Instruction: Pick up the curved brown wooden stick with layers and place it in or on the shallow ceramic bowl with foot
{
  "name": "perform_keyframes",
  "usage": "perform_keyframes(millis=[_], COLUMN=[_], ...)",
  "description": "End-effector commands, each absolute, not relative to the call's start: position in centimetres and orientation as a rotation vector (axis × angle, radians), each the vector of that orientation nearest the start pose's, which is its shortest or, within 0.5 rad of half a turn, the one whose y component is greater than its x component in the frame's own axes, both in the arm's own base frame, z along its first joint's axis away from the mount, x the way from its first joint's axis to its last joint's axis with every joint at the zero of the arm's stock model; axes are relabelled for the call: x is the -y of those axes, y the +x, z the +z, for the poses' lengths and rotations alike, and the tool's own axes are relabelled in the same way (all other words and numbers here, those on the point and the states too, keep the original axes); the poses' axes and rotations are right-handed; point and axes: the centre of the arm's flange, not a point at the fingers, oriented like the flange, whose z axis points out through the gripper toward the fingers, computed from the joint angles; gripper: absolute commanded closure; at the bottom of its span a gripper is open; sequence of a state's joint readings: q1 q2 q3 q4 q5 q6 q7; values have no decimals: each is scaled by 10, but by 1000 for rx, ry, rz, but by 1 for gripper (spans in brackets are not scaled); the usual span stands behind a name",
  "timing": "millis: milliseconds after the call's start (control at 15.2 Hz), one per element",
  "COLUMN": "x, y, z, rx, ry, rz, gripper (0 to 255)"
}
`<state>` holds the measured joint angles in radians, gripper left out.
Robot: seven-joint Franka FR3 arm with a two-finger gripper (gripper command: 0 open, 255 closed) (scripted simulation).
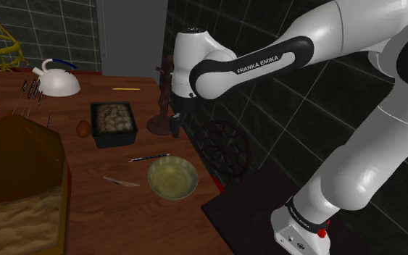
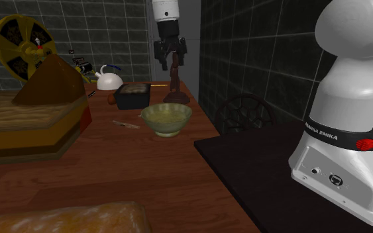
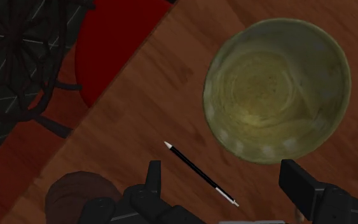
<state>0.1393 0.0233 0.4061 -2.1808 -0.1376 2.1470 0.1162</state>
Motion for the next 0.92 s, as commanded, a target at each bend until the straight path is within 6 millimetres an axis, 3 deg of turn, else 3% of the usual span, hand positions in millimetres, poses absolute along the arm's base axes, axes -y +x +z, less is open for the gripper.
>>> perform_keyframes(millis=[0,858], x=[-289,-425], y=[465,495], z=[359,255], rx=[854,1088], ry=[-3142,-3065], rz=[39,104], gripper=[0,0])
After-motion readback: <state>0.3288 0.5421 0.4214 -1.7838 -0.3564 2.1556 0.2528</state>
